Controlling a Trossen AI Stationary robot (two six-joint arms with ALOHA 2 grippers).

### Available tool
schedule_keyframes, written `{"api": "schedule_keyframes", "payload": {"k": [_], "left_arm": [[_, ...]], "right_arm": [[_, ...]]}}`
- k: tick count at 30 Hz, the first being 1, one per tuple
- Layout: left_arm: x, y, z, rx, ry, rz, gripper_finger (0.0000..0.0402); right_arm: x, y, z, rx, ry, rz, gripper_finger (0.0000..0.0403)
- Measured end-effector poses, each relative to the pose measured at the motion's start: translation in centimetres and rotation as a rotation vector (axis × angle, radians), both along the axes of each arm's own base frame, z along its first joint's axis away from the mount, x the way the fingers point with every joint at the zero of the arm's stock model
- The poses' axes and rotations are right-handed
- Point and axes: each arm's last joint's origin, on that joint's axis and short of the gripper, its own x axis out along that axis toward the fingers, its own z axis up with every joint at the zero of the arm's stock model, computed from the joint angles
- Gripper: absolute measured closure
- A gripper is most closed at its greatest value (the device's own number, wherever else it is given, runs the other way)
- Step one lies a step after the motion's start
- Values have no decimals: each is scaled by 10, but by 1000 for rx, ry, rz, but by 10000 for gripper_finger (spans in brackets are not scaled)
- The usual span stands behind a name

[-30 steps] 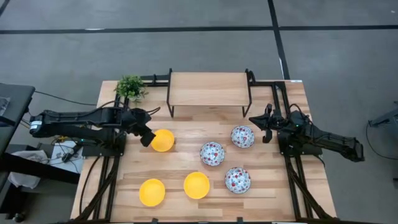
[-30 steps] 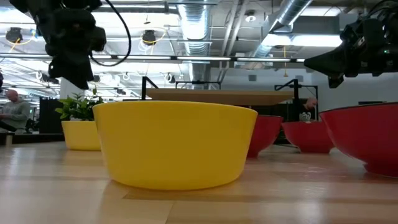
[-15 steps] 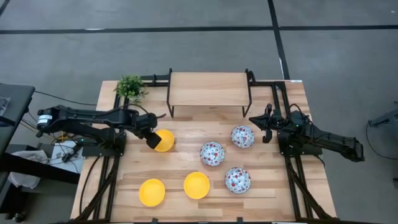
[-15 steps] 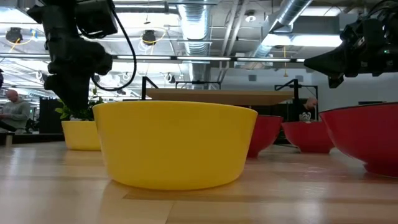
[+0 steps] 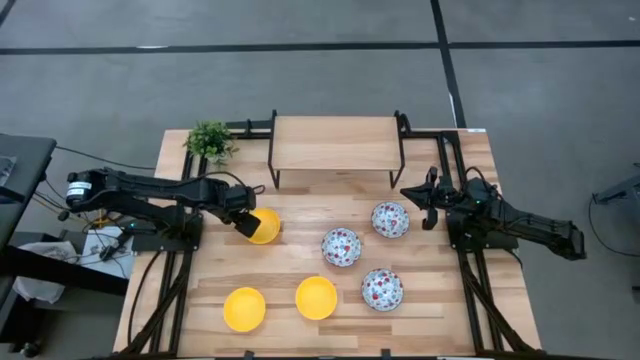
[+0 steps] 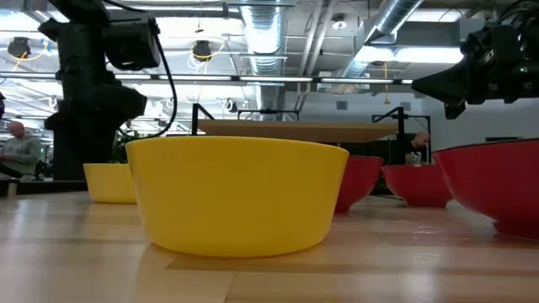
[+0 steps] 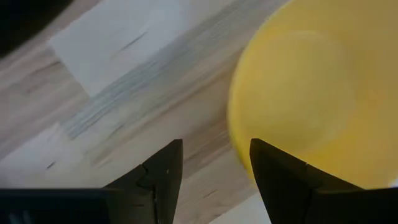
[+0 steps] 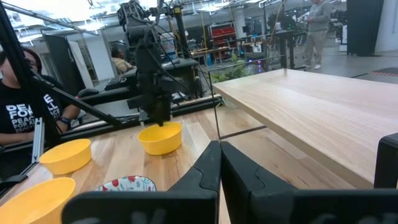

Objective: Pick & Place Mini bowls
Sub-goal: Put the top yellow bowl on the shelf

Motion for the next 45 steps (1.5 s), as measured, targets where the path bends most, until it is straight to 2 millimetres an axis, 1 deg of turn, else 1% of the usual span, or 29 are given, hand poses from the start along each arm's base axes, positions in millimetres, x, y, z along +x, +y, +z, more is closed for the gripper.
{"api": "schedule_keyframes", "payload": {"k": [5,9,16,22,35,40,45], "left_arm": [[-4,0,-7,-4,13,14,215],[-4,0,-10,-12,-5,63,215],[-2,0,-11,-17,-37,92,215],[0,-1,-11,-42,-49,86,218],[0,-1,-11,-42,-57,86,291],[0,-1,-11,-42,-57,86,304],[0,-1,-10,-42,-60,82,307]], "right_arm": [[0,0,0,0,0,0,403],[0,0,0,0,0,0,403],[0,0,0,1,0,0,403],[0,0,0,58,-12,1,403],[0,0,0,59,-12,1,403],[0,0,0,59,-12,1,403],[0,0,0,59,-11,1,403]]}}
